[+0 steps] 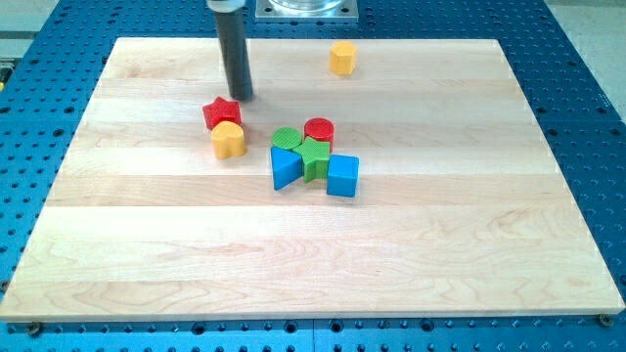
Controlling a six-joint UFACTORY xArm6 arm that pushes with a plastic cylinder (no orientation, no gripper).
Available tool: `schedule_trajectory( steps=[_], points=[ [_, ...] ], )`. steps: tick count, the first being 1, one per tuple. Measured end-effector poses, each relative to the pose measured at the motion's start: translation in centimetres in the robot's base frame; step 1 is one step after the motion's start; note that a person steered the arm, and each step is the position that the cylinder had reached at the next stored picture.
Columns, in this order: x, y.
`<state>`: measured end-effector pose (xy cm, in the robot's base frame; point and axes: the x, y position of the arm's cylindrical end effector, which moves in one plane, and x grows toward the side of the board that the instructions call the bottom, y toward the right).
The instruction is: Slide the red circle into the green circle
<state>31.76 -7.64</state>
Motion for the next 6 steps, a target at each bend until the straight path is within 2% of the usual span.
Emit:
schedule_trajectory(
  steps=[1,2,4,6],
  points=[
    [3.5,8.9],
    [6.1,14.5],
    [10.4,10.4],
    [10.1,12.0]
  ],
)
